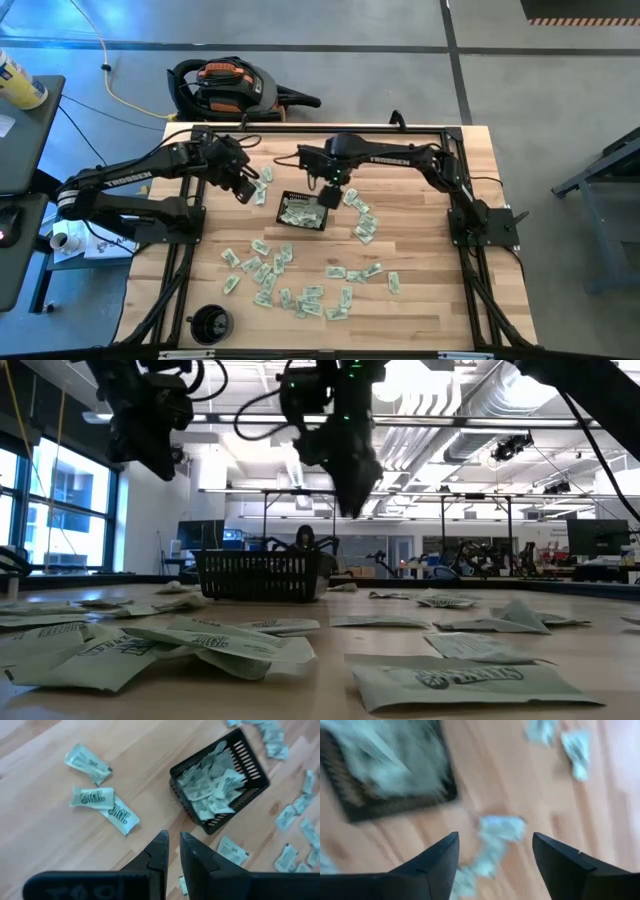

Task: Pick and place Stevia / Truvia into bins
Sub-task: Put the green stevia packet into the black basket

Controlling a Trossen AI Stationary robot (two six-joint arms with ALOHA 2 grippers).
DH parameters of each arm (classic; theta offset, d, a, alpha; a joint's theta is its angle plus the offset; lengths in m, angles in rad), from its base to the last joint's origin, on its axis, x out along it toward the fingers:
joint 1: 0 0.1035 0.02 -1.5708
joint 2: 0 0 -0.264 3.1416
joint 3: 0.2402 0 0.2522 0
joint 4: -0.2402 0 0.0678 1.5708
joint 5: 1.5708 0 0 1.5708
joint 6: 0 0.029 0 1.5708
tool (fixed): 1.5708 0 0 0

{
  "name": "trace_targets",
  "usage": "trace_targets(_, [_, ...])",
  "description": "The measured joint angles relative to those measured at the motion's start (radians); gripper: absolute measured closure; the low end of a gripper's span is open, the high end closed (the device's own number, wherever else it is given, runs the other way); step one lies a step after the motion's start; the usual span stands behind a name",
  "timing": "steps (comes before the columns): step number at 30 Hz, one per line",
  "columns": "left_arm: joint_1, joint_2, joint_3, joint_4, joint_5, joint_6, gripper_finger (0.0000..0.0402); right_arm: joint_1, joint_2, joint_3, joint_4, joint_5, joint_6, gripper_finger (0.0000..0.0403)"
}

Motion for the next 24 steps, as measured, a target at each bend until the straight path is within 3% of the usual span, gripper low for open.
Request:
trace_targets(10, [0.001,-0.053,-0.035,-0.055,-0.072,-0.073,0.0318,-0.075,-0.007,-0.002,-0.072,0.066,-0.091,0.0172])
trace_targets(16, [0.004,-0.058,-0.233,0.19,-0.065,-0.073,0.0318,-0.134,-0.007,-0.002,-0.057,0.038,-0.112,0.0178])
trace_targets(20, [0.037,0.002,-0.307,0.417,-0.15,0.086,0.0318,-0.144,-0.007,-0.002,-0.071,0.026,-0.121,0.0178])
trace_targets(24, [0.097,0.071,-0.291,0.43,-0.145,0.295,0.0318,-0.143,-0.007,-0.002,-0.099,0.025,-0.148,0.0179])
